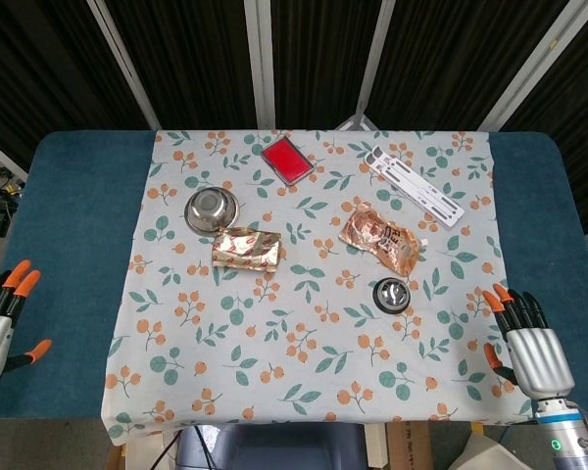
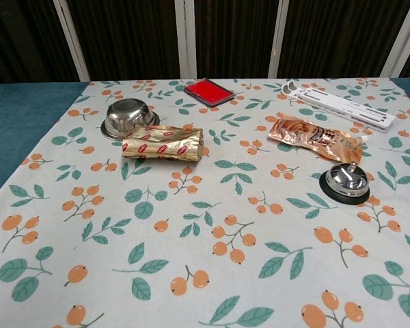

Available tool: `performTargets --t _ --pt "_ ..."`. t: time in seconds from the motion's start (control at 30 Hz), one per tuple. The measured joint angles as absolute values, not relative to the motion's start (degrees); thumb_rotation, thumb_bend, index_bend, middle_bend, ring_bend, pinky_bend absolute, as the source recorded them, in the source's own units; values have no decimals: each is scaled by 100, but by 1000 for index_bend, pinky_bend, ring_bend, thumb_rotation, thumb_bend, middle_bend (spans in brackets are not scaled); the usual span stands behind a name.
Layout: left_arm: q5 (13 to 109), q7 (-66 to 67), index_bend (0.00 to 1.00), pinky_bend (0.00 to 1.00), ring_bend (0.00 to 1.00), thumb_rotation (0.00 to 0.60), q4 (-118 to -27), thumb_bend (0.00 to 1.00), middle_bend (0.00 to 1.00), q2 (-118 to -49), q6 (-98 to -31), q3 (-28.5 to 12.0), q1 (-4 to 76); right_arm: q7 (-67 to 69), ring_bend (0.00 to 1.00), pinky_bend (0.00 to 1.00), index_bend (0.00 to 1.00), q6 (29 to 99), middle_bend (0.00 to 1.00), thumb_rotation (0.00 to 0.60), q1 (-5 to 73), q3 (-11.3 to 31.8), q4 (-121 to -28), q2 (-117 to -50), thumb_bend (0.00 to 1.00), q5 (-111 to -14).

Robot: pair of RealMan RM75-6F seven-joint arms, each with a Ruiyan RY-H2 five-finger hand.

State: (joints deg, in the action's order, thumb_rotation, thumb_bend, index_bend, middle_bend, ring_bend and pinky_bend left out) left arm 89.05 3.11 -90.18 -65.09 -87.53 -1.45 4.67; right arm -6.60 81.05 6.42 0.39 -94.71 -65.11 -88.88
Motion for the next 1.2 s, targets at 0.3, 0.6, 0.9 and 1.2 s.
performTargets --t 0.3,0.6,0.9,1.2 --pt "8873 342 0 0 0 600 -9026 48 0 -6521 -8723 -143 466 -631 0 0 0 8084 0 600 654 41 -9474 -6497 396 -8893" --pt "8891 376 0 0 0 600 -9023 48 0 -6534 -8736 -140 465 -752 0 0 0 7971 0 600 763 118 -9513 -6616 626 -8850" --pt "8890 380 0 0 0 600 -9028 48 0 -6539 -8721 -146 478 -1176 0 0 0 7488 0 600 1136 319 -9670 -6935 954 -8653" --pt "8875 321 0 0 0 600 -9029 48 0 -6517 -8701 -159 493 -2163 0 0 0 6827 0 600 1623 576 -9720 -7730 956 -7898"
